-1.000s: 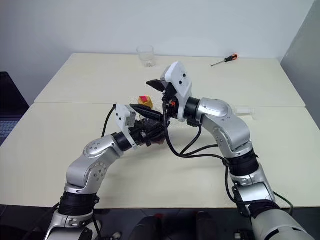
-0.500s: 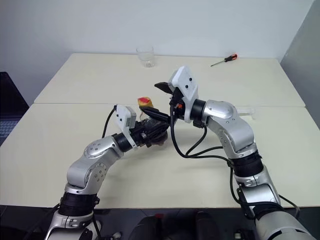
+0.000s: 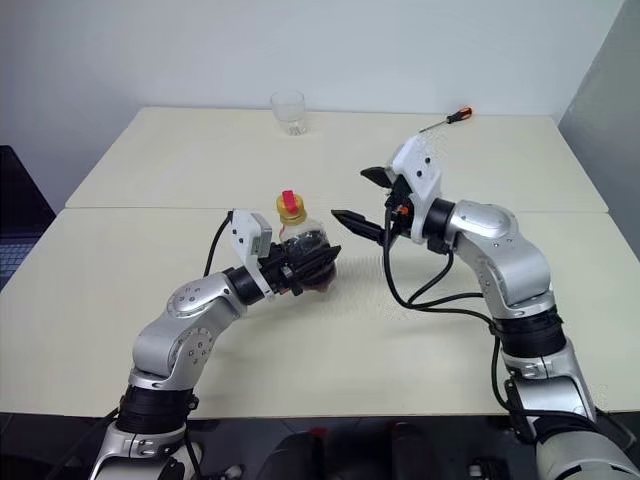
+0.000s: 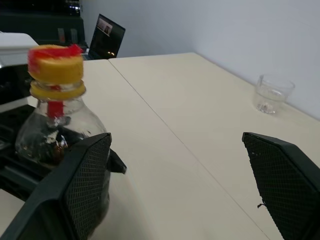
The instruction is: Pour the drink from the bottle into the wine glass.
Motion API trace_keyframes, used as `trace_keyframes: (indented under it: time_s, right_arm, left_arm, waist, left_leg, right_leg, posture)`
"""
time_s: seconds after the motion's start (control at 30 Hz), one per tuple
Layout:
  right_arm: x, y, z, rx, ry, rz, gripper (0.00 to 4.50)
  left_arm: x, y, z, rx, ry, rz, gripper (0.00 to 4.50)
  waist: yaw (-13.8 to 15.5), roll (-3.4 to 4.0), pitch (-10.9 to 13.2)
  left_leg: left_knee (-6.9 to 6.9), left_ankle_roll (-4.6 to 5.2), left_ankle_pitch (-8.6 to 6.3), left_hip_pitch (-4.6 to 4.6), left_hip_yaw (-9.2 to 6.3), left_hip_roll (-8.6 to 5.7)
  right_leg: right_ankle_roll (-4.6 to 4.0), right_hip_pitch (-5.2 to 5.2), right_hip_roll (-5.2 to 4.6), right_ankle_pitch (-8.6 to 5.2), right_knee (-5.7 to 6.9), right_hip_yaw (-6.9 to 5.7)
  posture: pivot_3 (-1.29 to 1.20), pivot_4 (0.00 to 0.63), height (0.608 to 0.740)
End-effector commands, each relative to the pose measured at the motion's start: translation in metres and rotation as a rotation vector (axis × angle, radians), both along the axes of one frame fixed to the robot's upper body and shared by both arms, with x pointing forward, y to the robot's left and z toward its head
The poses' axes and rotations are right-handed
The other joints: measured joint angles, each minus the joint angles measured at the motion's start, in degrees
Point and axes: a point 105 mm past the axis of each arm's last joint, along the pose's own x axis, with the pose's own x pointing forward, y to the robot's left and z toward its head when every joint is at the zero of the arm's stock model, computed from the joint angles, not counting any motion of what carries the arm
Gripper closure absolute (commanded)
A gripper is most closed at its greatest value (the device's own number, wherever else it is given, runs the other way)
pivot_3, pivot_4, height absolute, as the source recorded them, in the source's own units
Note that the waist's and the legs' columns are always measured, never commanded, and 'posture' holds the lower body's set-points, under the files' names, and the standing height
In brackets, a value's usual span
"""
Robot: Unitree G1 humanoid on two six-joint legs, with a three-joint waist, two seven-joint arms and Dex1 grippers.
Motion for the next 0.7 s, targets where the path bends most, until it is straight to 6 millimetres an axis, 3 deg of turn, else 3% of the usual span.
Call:
trace_keyframes:
  time_s: [0.03,0.33,0.7]
  right_arm:
    - [-0.011,0.001,0.011,0.018,-0.032,0.039,0.03]
    - [-0.040,0.023,0.014,0.126,0.092,0.253,0.03]
    - [-0.036,0.049,0.025,0.192,0.105,0.292,0.03]
  left_arm:
    - [-0.007,-0.001,0.020,-0.021,-0.081,-0.018,2.28]
    - [-0.007,0.000,0.020,-0.021,-0.078,-0.015,2.28]
    - [-0.012,-0.002,0.017,-0.013,-0.067,-0.030,2.28]
  waist:
    - [0.0,0.00,0.0]
    - [0.0,-0.01,0.0]
    - [0.0,0.00,0.0]
  left_leg:
    - [0.00,0.00,0.00,0.00,0.01,0.00]
    - [0.01,0.00,0.00,-0.01,-0.01,-0.01]
    - [0.02,0.00,0.00,0.00,-0.04,0.00]
  right_leg:
    - [0.00,0.00,0.00,0.00,0.00,0.01]
    - [0.00,0.00,0.00,0.00,0.00,-0.01]
    - [0.00,0.00,0.00,0.00,0.02,-0.03]
  posture:
    - [0.00,0.150,0.740]
    - [0.00,0.150,0.740]
    - [0.00,0.150,0.740]
